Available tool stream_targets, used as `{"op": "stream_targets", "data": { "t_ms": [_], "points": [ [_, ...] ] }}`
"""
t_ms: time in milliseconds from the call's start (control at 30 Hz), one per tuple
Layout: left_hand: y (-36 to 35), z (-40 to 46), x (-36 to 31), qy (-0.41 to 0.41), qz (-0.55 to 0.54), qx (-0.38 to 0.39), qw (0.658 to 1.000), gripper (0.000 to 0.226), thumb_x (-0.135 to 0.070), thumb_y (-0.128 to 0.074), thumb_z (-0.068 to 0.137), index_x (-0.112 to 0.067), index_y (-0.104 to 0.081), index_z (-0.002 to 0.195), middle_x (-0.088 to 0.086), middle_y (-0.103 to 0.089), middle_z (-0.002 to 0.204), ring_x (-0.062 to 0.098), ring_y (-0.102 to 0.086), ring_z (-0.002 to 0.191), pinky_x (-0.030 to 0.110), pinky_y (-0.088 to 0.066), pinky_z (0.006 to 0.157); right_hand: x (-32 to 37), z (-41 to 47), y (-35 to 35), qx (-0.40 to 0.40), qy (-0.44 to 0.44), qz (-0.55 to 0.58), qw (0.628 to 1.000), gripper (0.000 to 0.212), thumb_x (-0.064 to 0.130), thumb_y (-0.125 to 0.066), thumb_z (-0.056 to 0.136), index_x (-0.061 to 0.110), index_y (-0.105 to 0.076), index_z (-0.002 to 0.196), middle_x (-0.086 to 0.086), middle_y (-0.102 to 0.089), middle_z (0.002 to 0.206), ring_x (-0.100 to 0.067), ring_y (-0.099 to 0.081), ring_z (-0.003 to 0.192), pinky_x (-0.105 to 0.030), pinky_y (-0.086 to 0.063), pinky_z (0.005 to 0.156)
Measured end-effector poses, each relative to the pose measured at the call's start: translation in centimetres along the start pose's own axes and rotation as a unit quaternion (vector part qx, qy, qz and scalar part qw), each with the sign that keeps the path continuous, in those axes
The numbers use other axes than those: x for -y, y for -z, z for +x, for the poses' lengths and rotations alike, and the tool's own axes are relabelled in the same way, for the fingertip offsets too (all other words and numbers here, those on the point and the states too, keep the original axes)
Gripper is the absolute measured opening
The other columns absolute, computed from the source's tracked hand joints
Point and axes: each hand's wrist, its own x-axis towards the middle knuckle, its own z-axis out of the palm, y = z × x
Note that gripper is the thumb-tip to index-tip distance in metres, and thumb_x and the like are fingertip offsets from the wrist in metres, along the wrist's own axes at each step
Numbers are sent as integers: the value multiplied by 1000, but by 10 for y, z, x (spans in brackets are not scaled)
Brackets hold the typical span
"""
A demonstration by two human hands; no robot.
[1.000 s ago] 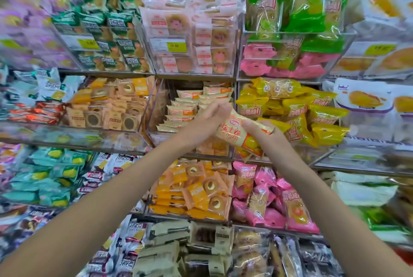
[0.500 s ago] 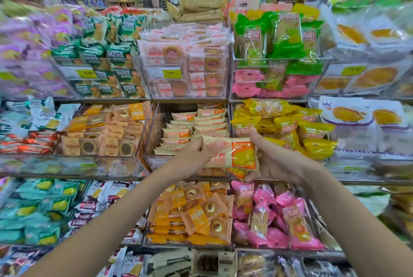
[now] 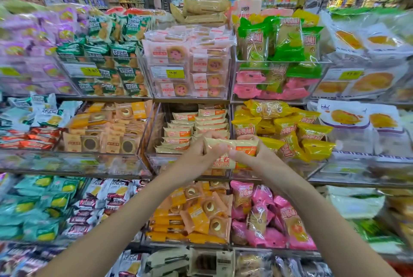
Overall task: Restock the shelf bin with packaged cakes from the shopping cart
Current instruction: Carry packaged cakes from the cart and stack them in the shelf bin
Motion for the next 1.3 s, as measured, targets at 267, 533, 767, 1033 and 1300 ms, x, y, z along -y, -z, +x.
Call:
{"op": "stream_targets", "data": {
  "t_ms": [267,533,767,1033,1300],
  "points": [
    [49,2,-15,60,138,241,959,33,-45,-68,81,-36,-47,104,-11,-56,113,11,-58,97,26,-49,85,9,2,-2,63,38,-103,992,45,39,-76,76,36,-46,110,9,-65,90,5,-63,68,-11,-46,56],
    [78,8,-9,78,244,143,956,31,-39,-64,83,-30,-35,87,-9,-53,82,-7,-49,58,13,-40,51,21,42,-25,47,139,-100,984,32,52,-53,87,32,-54,112,16,-63,98,13,-59,82,-5,-44,63],
    [124,57,24,73,524,-12,848,40,-43,-63,79,-21,-31,90,-4,-44,74,17,-45,67,34,-27,54,-50,97,-40,-119,219,-548,798,37,33,-43,97,9,-56,123,-7,-55,127,-24,-49,117,-34,-41,95],
    [130,111,101,44,549,-76,831,39,-42,-59,81,-15,-35,98,-5,-40,81,26,-51,89,40,-31,72,-81,115,-45,-205,298,-594,719,36,29,-39,92,9,-68,101,-10,-66,104,-28,-63,94,-36,-51,81],
    [136,147,122,-19,566,-97,818,44,-29,-62,77,-4,-41,106,16,-60,88,37,-58,78,36,-32,62,-84,120,-44,-205,311,-614,696,41,29,-34,96,9,-68,103,-12,-67,107,-30,-62,98,-37,-50,83]
  ]
}}
